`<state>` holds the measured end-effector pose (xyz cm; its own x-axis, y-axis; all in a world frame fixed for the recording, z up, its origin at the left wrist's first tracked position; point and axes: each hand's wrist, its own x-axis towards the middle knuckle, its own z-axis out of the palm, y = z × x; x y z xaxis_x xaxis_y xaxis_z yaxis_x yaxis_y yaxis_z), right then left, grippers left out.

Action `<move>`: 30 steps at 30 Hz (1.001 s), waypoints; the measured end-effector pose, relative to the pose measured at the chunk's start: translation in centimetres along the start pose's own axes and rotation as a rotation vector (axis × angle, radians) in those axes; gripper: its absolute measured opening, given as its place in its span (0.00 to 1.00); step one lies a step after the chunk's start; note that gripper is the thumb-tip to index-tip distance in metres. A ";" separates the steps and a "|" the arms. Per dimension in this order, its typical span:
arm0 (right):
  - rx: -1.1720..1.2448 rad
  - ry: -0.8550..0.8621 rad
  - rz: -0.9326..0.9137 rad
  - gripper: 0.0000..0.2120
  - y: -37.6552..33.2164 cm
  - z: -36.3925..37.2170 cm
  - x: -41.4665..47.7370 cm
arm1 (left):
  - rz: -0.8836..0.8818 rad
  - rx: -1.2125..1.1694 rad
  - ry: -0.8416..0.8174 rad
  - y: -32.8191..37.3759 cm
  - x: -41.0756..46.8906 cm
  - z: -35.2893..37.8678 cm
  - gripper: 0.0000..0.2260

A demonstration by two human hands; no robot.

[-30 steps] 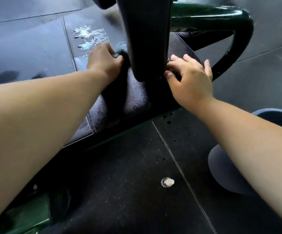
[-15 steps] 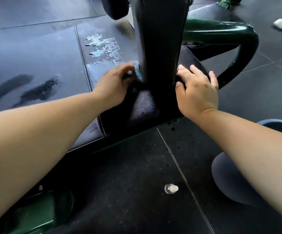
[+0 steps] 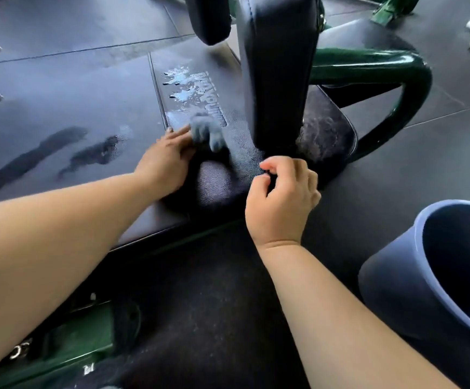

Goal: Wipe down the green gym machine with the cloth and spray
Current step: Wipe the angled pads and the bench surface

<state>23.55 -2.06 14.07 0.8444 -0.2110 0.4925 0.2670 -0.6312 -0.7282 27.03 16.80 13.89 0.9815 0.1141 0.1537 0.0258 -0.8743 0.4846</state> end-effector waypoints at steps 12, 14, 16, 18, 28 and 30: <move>0.115 -0.356 -0.215 0.22 -1.9 3.9 0.2 | 0.069 -0.040 0.033 -0.8 -5.4 0.7 0.20; -0.006 -0.468 -0.307 0.22 -3.0 4.7 0.4 | -0.169 -0.295 -0.025 -1.0 -3.4 -0.4 0.25; -0.168 -0.673 -0.401 0.22 -4.0 5.4 1.2 | -0.282 -0.688 -0.048 -1.6 -2.3 -2.0 0.22; -0.310 -0.871 -0.462 0.23 -4.5 6.6 2.5 | -0.355 -0.831 0.006 -3.0 -2.3 -3.8 0.15; -0.531 -0.719 -0.301 0.15 -5.0 13.2 9.3 | -0.210 0.127 -0.301 -9.4 3.8 -6.9 0.24; -0.511 -0.465 -0.100 0.15 -4.6 14.2 11.5 | -0.137 0.264 -0.318 -9.5 4.5 -6.3 0.23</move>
<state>38.60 8.98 16.28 0.9688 0.1362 0.2072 0.1984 -0.9271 -0.3180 30.05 28.60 15.40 0.9742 0.1229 -0.1895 0.1671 -0.9566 0.2388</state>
